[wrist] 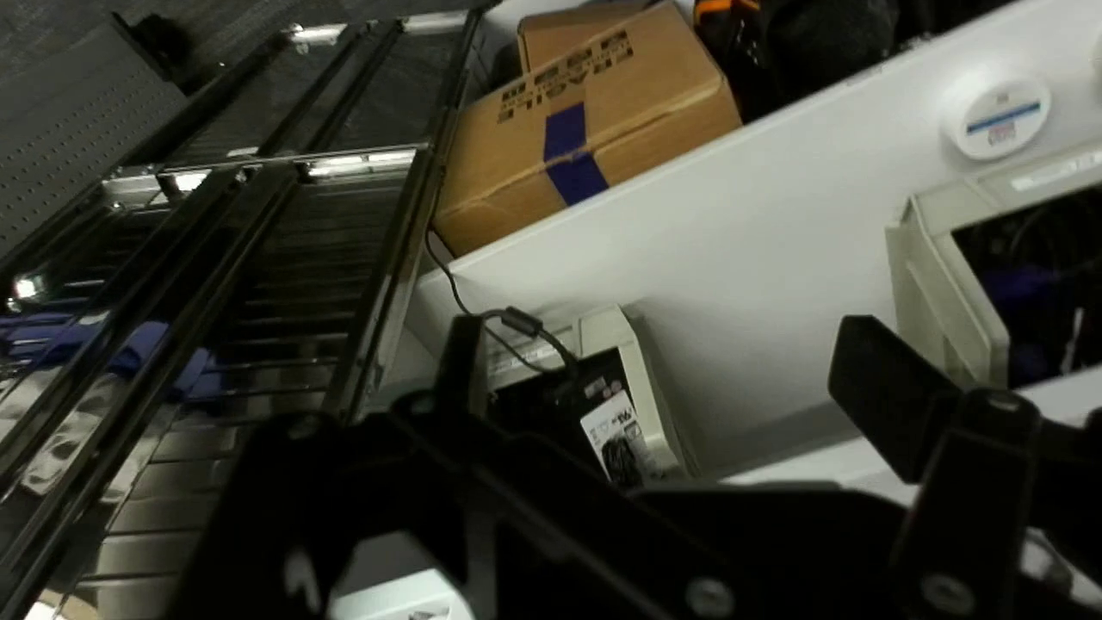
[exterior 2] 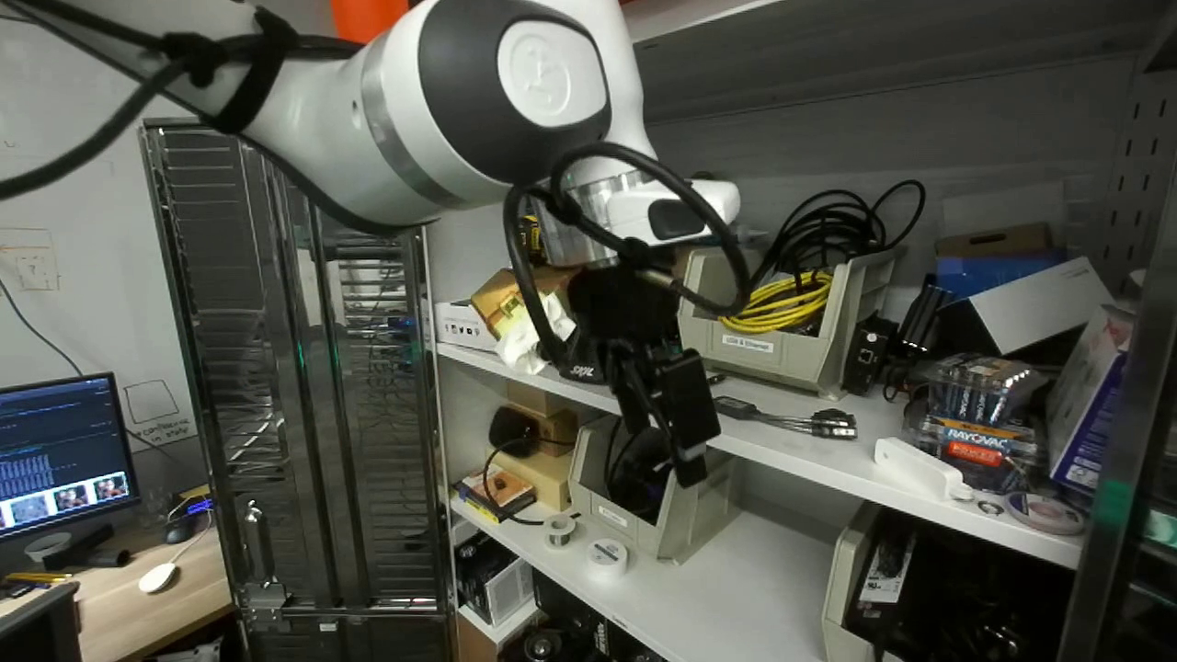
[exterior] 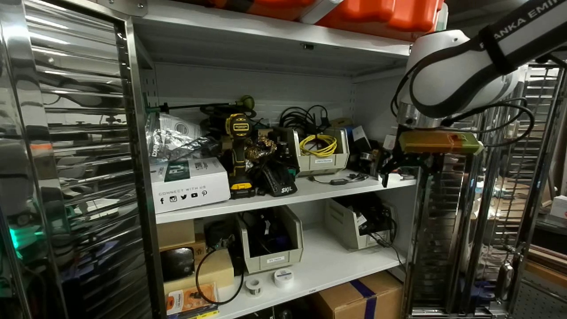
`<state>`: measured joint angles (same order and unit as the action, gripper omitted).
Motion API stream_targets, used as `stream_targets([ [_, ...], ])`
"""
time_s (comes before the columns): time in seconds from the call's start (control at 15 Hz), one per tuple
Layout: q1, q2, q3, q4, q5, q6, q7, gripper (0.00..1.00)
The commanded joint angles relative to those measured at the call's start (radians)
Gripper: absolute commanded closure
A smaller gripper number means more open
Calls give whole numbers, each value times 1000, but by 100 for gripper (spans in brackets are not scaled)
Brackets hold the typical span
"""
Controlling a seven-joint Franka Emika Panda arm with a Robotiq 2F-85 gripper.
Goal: Put the cable inside the compartment.
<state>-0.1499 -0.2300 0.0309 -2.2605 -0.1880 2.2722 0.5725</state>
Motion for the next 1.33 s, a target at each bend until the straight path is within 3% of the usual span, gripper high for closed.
stream_targets([
  [0.0,-8,73,-6,79,-2,79,111,0],
  [0.47,22,280,-33,238,-3,213,284,0],
  [1.27,119,508,-106,535,34,164,414,0],
])
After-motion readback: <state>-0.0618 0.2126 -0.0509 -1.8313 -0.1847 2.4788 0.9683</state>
